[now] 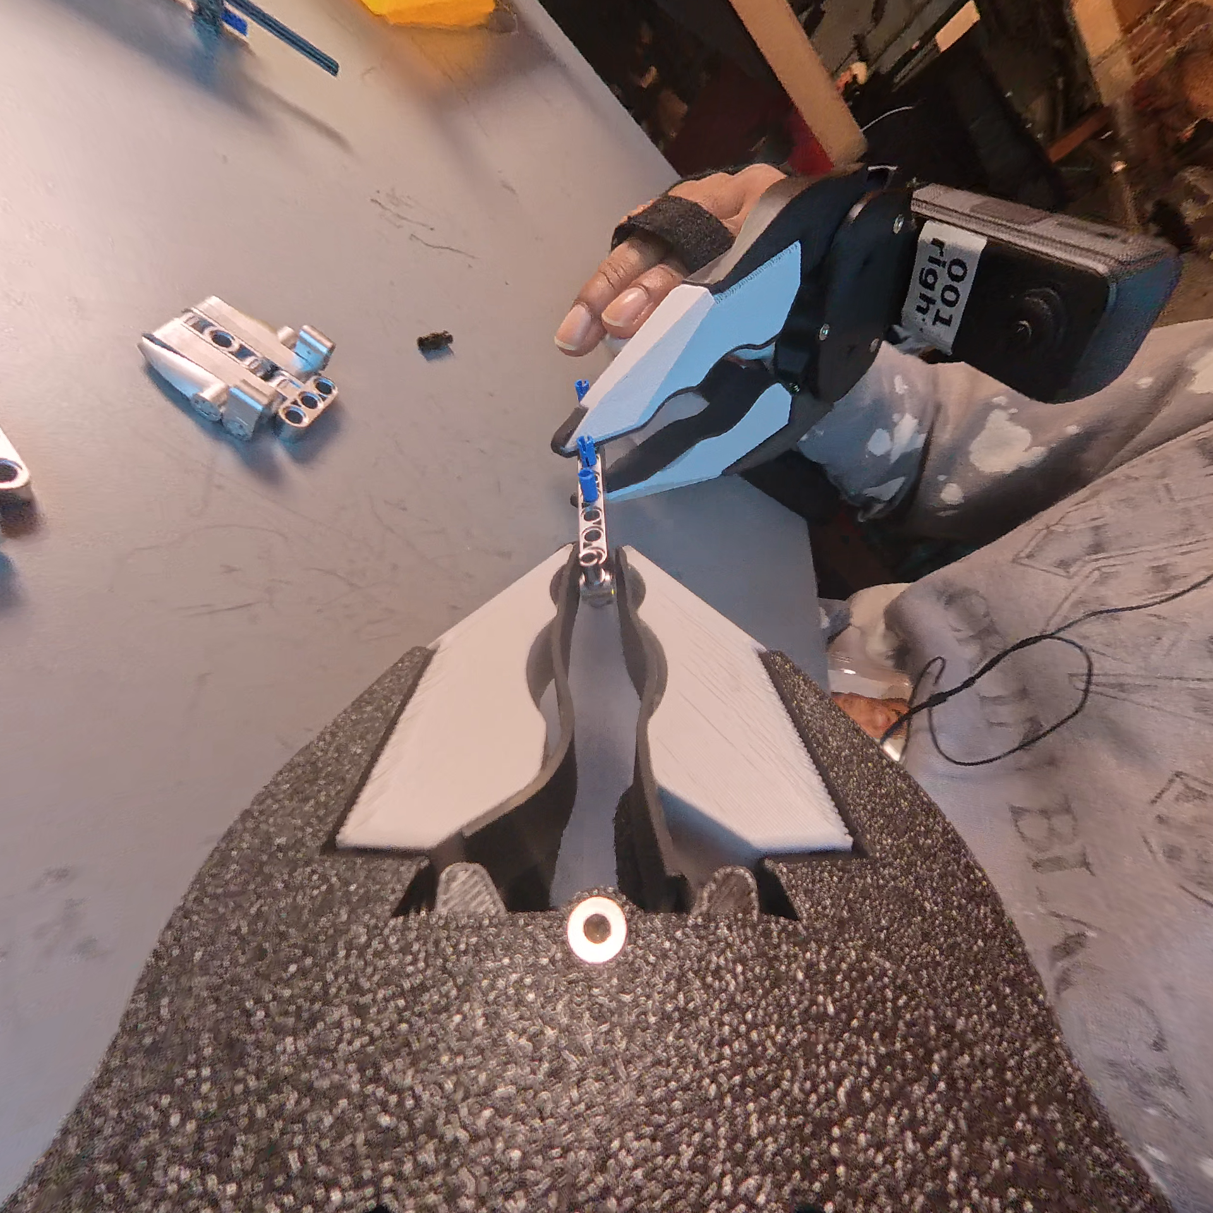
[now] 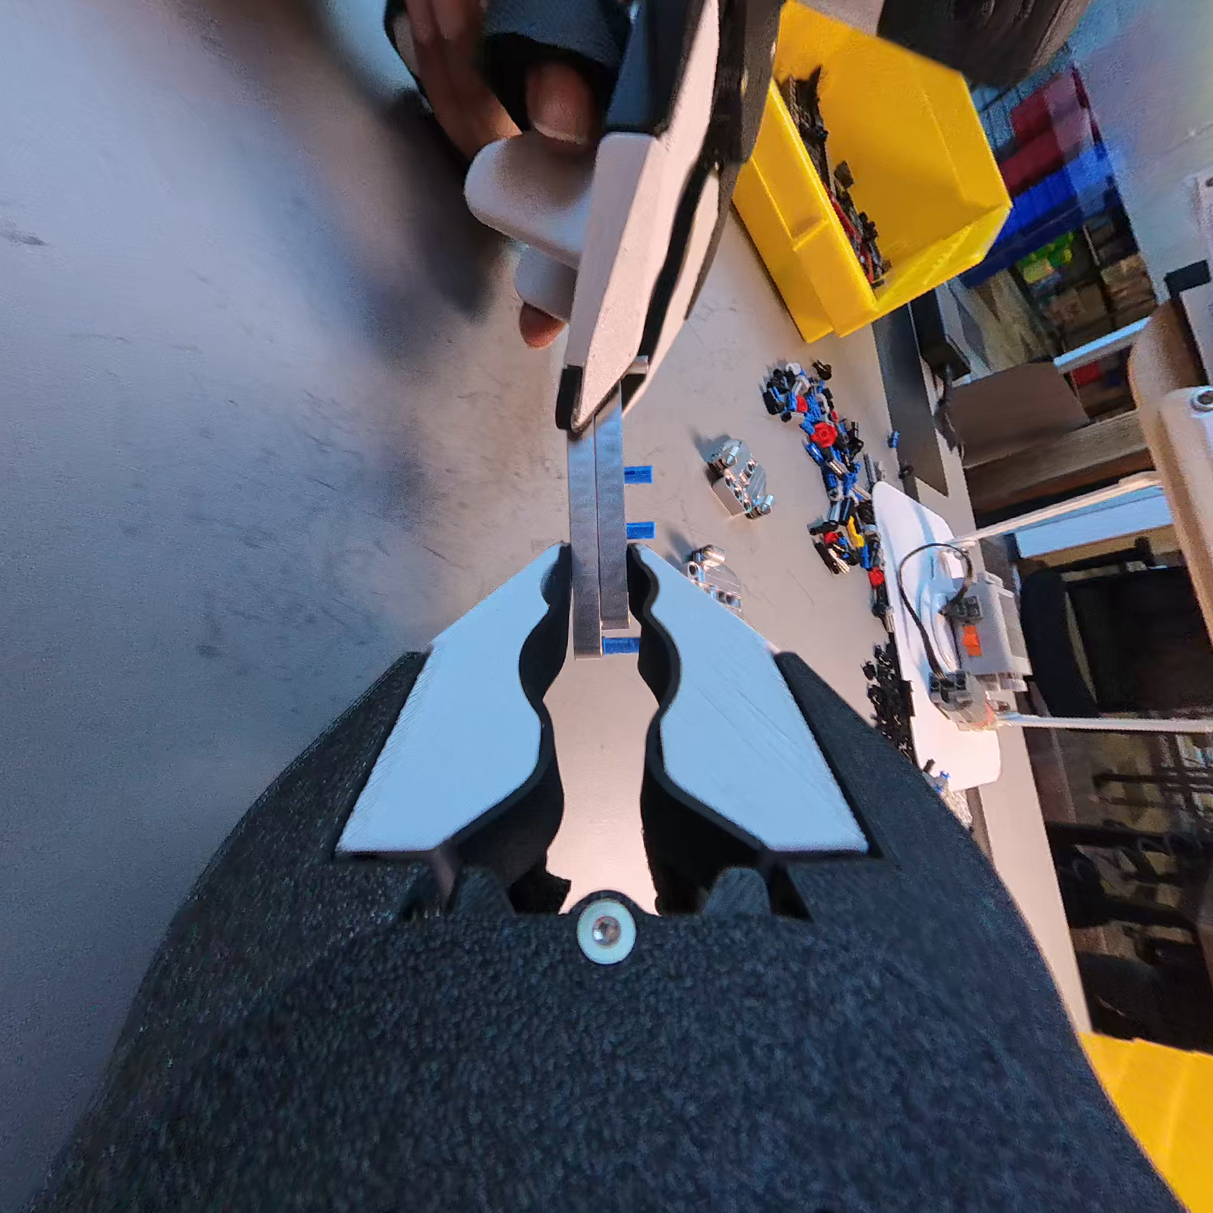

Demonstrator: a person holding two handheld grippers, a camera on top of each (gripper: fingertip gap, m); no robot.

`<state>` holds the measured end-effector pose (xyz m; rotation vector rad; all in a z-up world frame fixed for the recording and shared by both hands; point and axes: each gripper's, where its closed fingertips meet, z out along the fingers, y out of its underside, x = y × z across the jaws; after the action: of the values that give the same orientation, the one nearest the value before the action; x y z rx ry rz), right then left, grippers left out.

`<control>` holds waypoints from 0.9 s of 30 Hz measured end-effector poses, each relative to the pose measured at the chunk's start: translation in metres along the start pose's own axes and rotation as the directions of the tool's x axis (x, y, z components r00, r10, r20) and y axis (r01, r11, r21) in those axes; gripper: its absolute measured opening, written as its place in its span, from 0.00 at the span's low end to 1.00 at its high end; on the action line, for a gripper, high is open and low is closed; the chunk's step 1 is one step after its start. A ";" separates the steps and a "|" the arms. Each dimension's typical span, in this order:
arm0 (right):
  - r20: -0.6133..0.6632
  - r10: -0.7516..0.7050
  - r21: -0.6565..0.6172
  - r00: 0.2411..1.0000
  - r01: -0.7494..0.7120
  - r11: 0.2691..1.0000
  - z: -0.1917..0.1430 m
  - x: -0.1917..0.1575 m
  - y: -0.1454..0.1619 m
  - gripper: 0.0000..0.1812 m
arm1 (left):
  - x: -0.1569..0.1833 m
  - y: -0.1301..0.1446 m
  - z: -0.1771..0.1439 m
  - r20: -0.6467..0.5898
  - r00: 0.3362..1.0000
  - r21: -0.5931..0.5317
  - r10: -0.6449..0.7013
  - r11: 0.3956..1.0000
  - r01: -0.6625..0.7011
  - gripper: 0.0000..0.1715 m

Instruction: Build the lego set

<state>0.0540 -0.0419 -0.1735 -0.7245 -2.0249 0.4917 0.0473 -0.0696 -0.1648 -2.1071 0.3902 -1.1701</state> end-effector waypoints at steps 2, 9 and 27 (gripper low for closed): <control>-0.039 -0.021 -0.013 0.999 0.020 1.000 0.001 0.005 0.002 0.08 | -0.004 -0.001 0.000 0.079 0.993 -0.007 0.088 0.996 -0.088 0.05; -0.114 -0.066 -0.048 0.991 0.061 0.997 0.002 0.015 0.004 0.09 | -0.008 -0.010 -0.003 0.255 0.909 -0.031 0.330 0.942 -0.334 0.03; 0.004 0.225 0.081 0.974 -0.225 0.971 -0.006 0.014 0.011 0.17 | -0.031 0.031 0.006 0.308 0.775 -0.313 0.552 0.828 -0.465 0.05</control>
<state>0.0564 -0.0240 -0.1686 -0.9099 -1.9152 0.6984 0.0368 -0.0723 -0.2079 -2.1514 0.8743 -0.3883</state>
